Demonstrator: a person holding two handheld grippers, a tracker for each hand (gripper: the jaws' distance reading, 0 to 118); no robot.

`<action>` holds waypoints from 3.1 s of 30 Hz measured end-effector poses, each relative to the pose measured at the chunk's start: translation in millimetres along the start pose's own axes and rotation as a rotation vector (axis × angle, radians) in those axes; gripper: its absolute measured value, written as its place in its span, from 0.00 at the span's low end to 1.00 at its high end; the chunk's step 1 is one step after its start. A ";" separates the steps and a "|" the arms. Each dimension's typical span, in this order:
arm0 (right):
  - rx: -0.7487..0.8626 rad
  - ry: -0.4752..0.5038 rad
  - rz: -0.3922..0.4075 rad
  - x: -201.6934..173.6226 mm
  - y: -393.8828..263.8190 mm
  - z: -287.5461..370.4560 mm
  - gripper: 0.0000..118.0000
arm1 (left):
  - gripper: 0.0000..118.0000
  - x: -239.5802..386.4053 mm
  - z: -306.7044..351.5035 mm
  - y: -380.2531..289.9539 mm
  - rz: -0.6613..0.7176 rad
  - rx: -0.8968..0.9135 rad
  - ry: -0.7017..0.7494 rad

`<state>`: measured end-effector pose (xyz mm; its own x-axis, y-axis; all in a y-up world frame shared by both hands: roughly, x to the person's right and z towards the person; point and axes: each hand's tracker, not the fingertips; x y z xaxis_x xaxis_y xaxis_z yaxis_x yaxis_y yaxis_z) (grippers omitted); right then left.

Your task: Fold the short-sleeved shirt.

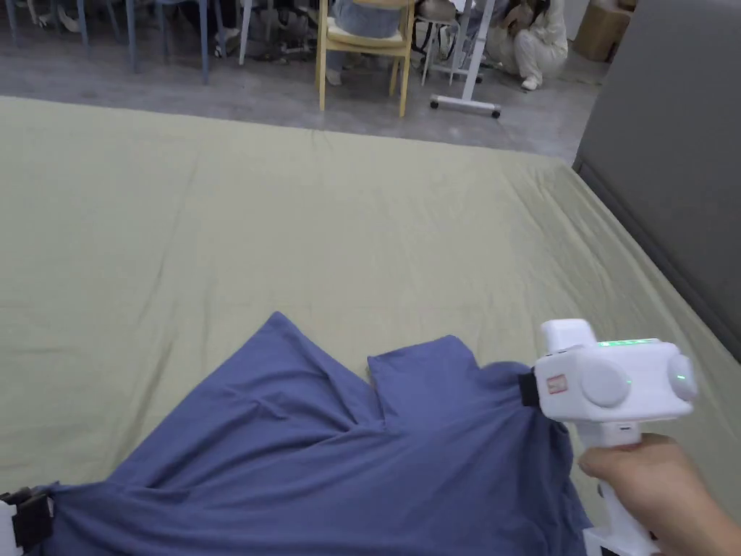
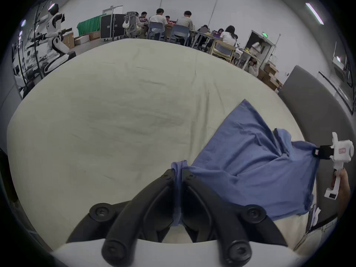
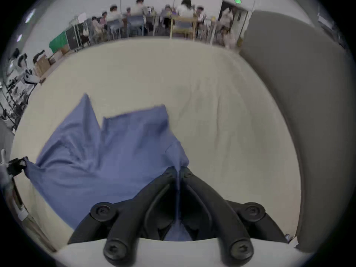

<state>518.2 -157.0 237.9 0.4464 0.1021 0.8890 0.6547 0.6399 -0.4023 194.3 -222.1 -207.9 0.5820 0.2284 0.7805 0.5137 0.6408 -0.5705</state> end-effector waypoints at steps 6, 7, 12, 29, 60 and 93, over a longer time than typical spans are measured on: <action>0.258 -0.036 0.045 26.7 33.7 129.7 0.04 | 0.03 7.8 46.9 42.9 0.043 0.138 -0.064; 0.312 -0.052 0.047 31.2 41.7 151.1 0.04 | 0.03 13.3 54.8 55.4 0.050 0.154 -0.078; 0.482 -0.111 0.053 41.8 87.3 230.8 0.04 | 0.03 43.3 100.6 146.3 0.027 0.272 -0.153; 0.603 -0.222 0.022 57.6 299.8 310.8 0.04 | 0.03 134.6 209.5 435.2 -0.222 0.512 -0.016; 0.209 -0.096 -0.031 37.7 214.4 26.0 0.04 | 0.03 117.0 -26.4 305.9 -0.210 0.080 0.118; -0.224 0.035 -0.120 63.0 -189.9 93.3 0.04 | 0.03 -3.8 56.4 -11.8 -0.384 -0.379 -0.003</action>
<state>365.0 -201.0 390.7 0.3758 0.0064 0.9267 0.8212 0.4610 -0.3363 150.5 -189.1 -189.7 0.3057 0.0325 0.9516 0.8810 0.3693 -0.2956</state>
